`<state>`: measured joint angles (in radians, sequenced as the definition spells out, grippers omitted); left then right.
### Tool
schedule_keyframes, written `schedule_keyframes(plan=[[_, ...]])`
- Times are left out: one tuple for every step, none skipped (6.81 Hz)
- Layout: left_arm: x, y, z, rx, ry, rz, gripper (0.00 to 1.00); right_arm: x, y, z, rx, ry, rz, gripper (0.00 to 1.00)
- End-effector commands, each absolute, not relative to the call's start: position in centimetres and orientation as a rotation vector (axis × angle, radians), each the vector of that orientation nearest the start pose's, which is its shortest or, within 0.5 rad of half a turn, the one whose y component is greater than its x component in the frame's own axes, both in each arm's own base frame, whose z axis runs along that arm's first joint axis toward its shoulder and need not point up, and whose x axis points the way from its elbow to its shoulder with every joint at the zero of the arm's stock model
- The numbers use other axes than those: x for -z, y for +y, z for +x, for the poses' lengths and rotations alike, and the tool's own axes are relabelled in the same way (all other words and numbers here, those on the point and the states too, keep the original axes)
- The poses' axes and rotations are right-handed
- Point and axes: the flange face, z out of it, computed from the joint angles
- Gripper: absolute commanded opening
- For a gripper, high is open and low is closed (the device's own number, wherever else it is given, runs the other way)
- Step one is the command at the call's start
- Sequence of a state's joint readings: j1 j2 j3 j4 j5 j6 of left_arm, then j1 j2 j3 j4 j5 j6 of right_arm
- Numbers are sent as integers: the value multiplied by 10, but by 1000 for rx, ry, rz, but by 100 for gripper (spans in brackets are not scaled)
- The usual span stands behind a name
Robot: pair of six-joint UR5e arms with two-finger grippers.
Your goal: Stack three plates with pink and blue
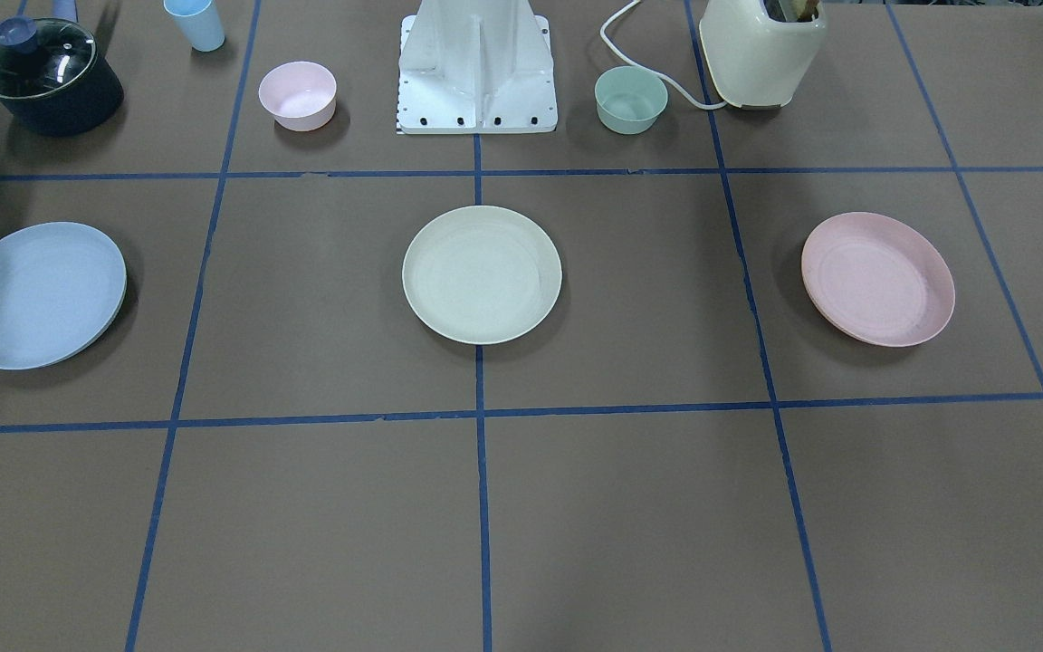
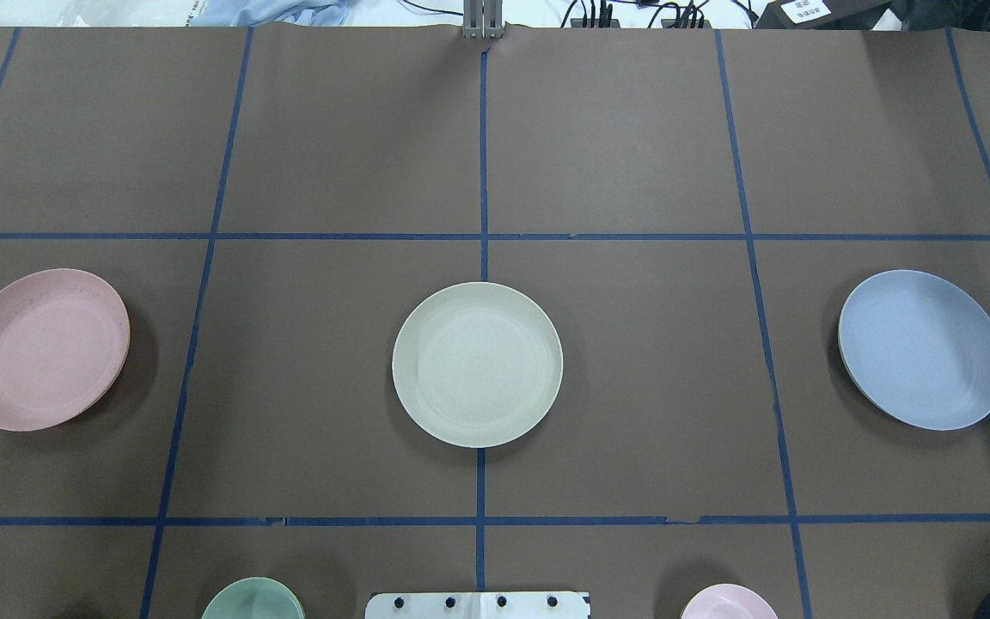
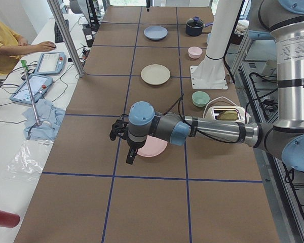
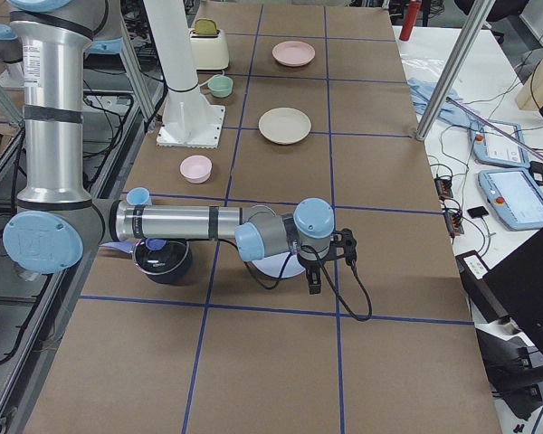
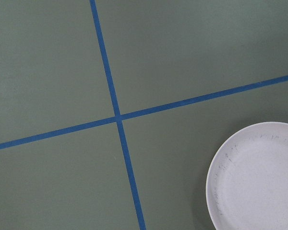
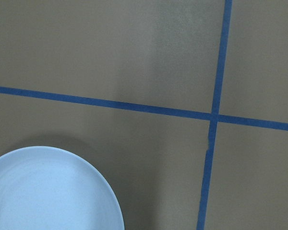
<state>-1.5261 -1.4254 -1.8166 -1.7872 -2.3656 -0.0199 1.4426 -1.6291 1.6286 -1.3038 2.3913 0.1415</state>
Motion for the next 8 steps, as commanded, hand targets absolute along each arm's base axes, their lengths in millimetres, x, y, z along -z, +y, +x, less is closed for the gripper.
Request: schedule_keyframes(plan=[[-576, -448, -42, -150, 800, 279, 100, -631, -484, -2, 115, -826, 134, 100], [-575, -448, -42, -151, 800, 280, 100, -634, -484, 2, 126, -816, 122, 100], [-576, -449, -42, -152, 799, 281, 100, -637, -484, 9, 146, -806, 113, 100], [-576, -449, -42, -151, 799, 284, 100, -634, -486, 12, 147, -805, 116, 100], [-576, -449, -42, -151, 801, 284, 100, -629, -490, 12, 148, -805, 127, 100], [-574, -450, -42, -152, 799, 291, 100, -623, -490, 13, 151, -809, 136, 100], [-577, -453, -41, -147, 800, 281, 100, -624, -489, 14, 147, -809, 135, 100], [-577, -453, -41, -148, 802, 284, 100, -626, -487, 14, 147, -808, 131, 100]])
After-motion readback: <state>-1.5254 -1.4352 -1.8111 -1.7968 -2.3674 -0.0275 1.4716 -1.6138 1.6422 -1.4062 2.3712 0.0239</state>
